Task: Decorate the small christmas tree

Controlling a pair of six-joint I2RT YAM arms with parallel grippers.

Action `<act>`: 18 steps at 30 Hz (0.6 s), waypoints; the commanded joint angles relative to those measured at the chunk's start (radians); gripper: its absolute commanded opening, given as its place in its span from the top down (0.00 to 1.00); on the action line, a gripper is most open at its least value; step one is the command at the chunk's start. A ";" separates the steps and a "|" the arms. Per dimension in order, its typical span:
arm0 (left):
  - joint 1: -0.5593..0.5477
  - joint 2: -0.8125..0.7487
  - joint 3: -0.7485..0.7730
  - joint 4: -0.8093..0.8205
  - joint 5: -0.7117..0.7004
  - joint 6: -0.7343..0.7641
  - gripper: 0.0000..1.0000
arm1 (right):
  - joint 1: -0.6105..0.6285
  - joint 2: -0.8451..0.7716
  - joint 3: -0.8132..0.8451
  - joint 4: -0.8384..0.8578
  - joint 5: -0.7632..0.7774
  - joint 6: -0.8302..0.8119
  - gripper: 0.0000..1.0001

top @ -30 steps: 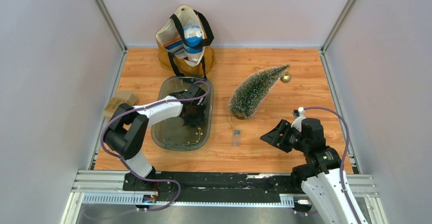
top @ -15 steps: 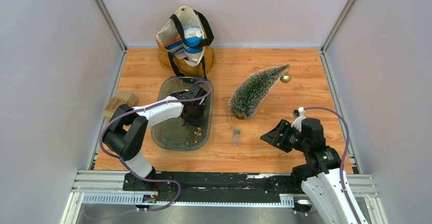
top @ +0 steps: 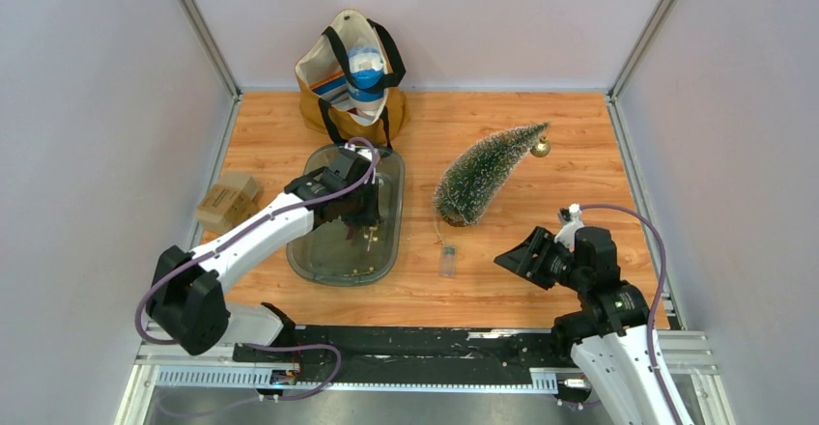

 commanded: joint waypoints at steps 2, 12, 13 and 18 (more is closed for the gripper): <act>-0.005 -0.131 0.045 -0.009 0.036 -0.019 0.76 | 0.006 -0.030 0.026 0.042 -0.015 0.012 0.39; -0.007 -0.269 -0.004 0.257 0.176 -0.224 0.75 | 0.086 -0.174 0.018 0.218 -0.036 0.135 0.42; -0.007 -0.289 -0.037 0.288 0.185 -0.282 0.75 | 0.123 -0.188 0.005 0.247 -0.017 0.148 0.43; -0.012 -0.360 -0.151 0.514 0.162 -0.442 0.75 | 0.287 -0.142 0.008 0.372 0.101 0.150 0.43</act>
